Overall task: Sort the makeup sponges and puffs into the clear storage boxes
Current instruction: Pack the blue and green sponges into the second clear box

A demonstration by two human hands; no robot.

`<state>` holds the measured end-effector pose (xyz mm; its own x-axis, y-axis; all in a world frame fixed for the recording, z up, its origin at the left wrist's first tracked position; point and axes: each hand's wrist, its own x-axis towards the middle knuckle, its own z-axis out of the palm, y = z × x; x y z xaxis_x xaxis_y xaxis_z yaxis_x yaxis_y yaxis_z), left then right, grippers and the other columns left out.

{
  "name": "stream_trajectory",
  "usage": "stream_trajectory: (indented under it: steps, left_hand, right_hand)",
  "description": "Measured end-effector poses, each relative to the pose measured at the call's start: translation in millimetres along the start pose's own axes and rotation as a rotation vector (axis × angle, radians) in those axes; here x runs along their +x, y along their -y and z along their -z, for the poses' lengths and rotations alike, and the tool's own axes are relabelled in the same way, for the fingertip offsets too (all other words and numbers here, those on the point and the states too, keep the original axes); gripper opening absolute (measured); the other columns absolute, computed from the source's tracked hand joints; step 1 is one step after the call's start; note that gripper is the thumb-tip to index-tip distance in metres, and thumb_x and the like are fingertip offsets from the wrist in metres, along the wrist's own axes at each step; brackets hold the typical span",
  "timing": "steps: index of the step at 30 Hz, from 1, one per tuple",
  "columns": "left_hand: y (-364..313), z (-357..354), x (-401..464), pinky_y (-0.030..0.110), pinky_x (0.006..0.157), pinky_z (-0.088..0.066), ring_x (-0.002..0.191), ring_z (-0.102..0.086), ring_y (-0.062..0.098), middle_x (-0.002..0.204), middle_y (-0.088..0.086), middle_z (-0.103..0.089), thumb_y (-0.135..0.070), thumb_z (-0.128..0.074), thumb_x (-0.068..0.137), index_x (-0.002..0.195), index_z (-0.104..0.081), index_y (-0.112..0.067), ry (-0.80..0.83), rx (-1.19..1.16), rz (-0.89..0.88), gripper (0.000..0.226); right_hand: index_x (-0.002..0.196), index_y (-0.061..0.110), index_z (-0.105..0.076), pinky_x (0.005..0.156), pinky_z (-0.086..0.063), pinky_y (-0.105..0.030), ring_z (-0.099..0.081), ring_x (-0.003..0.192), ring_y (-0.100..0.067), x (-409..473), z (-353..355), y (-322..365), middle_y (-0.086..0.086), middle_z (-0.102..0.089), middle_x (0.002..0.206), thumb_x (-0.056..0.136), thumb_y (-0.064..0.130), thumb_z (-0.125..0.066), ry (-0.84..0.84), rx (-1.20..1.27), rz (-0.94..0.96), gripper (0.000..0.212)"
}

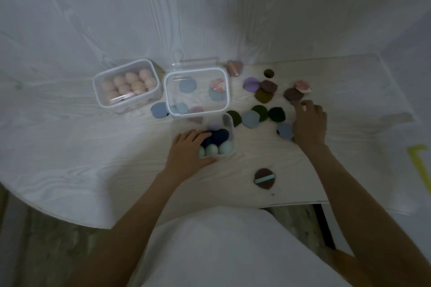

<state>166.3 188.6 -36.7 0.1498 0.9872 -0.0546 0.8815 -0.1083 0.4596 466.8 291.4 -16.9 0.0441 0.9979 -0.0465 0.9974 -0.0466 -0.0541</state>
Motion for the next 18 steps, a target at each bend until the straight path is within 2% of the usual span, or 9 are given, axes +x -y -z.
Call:
stream_trajectory:
  steps: [2, 3, 6, 8, 11, 12, 14, 16, 18]
  left_hand:
    - [-1.7, -0.4, 1.2, 0.038, 0.098, -0.036, 0.113, -0.053, 0.024, 0.126, 0.0, -0.058, -0.076, -0.041, 0.069, 0.126, -0.055, -0.022, -0.007, 0.054, -0.006, 0.079]
    - [-1.2, -0.6, 1.2, 0.039, 0.099, -0.035, 0.115, -0.052, 0.024, 0.127, 0.0, -0.057, -0.076, -0.04, 0.069, 0.127, -0.054, -0.023, -0.004, 0.06, -0.007, 0.08]
    - [0.3, -0.6, 0.0, 0.042, 0.101, -0.037, 0.119, -0.048, 0.026, 0.132, 0.003, -0.053, -0.077, -0.041, 0.068, 0.131, -0.05, -0.021, 0.007, 0.062, -0.009, 0.085]
    - [1.9, 0.1, -1.3, 0.047, 0.102, -0.037, 0.12, -0.047, 0.028, 0.132, 0.006, -0.052, -0.078, -0.043, 0.066, 0.132, -0.048, -0.02, -0.003, 0.102, -0.011, 0.089]
    - [4.5, 5.0, -8.3, 0.053, 0.107, -0.03, 0.118, -0.05, 0.029, 0.128, 0.007, -0.055, -0.079, -0.046, 0.062, 0.13, -0.05, -0.019, -0.05, 0.182, 0.007, 0.09]
    - [6.4, 7.4, -11.1, 0.054, 0.108, -0.026, 0.116, -0.051, 0.029, 0.125, 0.007, -0.056, -0.078, -0.05, 0.061, 0.128, -0.051, -0.018, -0.071, 0.203, 0.012, 0.09]
    - [10.6, 10.2, -16.2, 0.057, 0.109, -0.02, 0.114, -0.053, 0.03, 0.121, 0.007, -0.058, -0.07, -0.066, 0.059, 0.125, -0.053, -0.015, -0.087, 0.229, 0.016, 0.087]
    - [13.6, 10.8, -19.2, 0.059, 0.109, -0.017, 0.113, -0.054, 0.031, 0.121, 0.008, -0.06, -0.061, -0.075, 0.058, 0.123, -0.056, -0.013, -0.077, 0.245, 0.024, 0.083]
    - [15.9, 10.1, -20.4, 0.059, 0.11, -0.015, 0.111, -0.056, 0.031, 0.121, 0.009, -0.06, -0.055, -0.077, 0.061, 0.121, -0.058, -0.012, -0.068, 0.248, 0.018, 0.077]
  right_hand:
    - [0.139, 0.02, -0.037, 0.095, -0.034, -0.046, -0.038, 0.12, -0.04, 10.2, -5.1, -4.5, -0.016, -0.036, 0.142, 0.084, 0.007, -0.06, 0.161, -0.132, -0.033, 0.062]
    - [0.139, 0.021, -0.037, 0.095, -0.037, -0.044, -0.038, 0.12, -0.04, 14.0, -10.1, -6.7, -0.014, -0.037, 0.14, 0.084, 0.009, -0.062, 0.22, -0.163, -0.044, 0.061]
    - [0.129, 0.013, -0.05, 0.087, -0.044, -0.04, -0.04, 0.117, -0.036, 14.7, -16.0, -10.5, -0.014, -0.045, 0.13, 0.085, 0.004, -0.061, 0.198, -0.121, -0.056, 0.046]
    - [0.124, 0.007, -0.054, 0.08, -0.044, -0.038, -0.045, 0.112, -0.035, 6.9, -12.7, -8.8, -0.015, -0.048, 0.129, 0.087, 0.001, -0.055, 0.059, 0.081, -0.04, 0.037]
    - [0.116, 0.006, -0.056, 0.073, -0.042, -0.031, -0.057, 0.096, -0.028, -15.4, -1.3, 9.7, -0.014, -0.056, 0.117, 0.092, 0.011, -0.054, -0.091, 0.476, 0.056, 0.026]
    - [0.115, 0.008, -0.055, 0.073, -0.043, -0.028, -0.059, 0.093, -0.024, -23.4, 5.3, 21.2, -0.011, -0.059, 0.112, 0.092, 0.016, -0.055, -0.077, 0.609, 0.086, 0.024]
    - [0.112, 0.011, -0.055, 0.077, -0.046, -0.026, -0.058, 0.093, -0.016, -38.8, 17.2, 49.8, -0.004, -0.061, 0.105, 0.091, 0.022, -0.059, 0.06, 0.873, 0.166, 0.024]
    - [0.108, 0.011, -0.057, 0.079, -0.046, -0.026, -0.056, 0.093, -0.014, -48.8, 20.9, 83.4, -0.004, -0.061, 0.103, 0.089, 0.021, -0.061, 0.149, 0.913, 0.31, 0.022]
    - [0.103, 0.008, -0.059, 0.076, -0.046, -0.03, -0.055, 0.09, -0.018, -52.7, 15.3, 117.4, -0.008, -0.062, 0.1, 0.086, 0.013, -0.064, 0.125, 0.872, 0.424, 0.019]
